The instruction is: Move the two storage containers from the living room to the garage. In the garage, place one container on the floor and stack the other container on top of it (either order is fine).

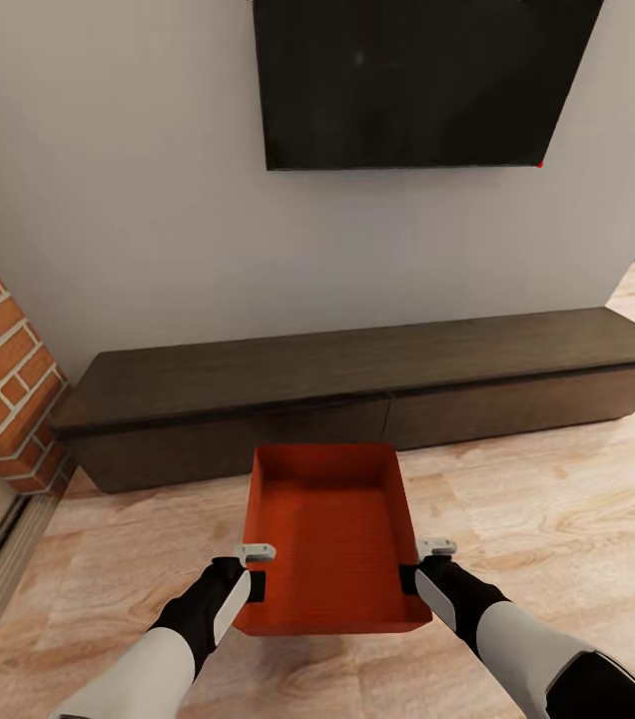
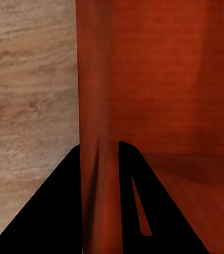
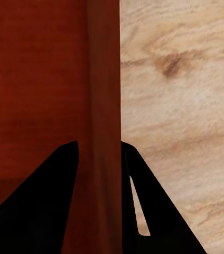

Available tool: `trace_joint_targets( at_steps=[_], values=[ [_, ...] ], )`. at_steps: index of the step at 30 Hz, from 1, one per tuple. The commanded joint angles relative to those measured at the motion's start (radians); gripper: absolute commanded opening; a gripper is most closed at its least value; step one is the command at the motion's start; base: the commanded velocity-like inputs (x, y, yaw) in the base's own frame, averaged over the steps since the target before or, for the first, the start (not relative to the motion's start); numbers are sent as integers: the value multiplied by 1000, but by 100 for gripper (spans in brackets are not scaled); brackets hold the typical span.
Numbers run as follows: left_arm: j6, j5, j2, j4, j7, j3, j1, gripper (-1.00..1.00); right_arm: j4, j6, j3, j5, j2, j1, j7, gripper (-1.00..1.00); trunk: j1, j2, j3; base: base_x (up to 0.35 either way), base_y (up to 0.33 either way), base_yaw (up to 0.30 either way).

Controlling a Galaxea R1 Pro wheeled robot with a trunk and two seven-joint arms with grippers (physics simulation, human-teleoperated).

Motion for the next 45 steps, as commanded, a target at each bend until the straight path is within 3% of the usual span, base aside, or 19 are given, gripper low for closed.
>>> trace_joint_targets(
  at_steps=[1,45],
  values=[
    [11,-12,2,20,15,-11,0,-100,-22,0,31,-17,-1,-1,-7,-100,-4,7,2,0,0,0],
    [11,-12,2,20,15,-11,0,-100,-22,2,30,-17,-1,-1,0,-100,-173,315,140,0,0,0]
  ],
)
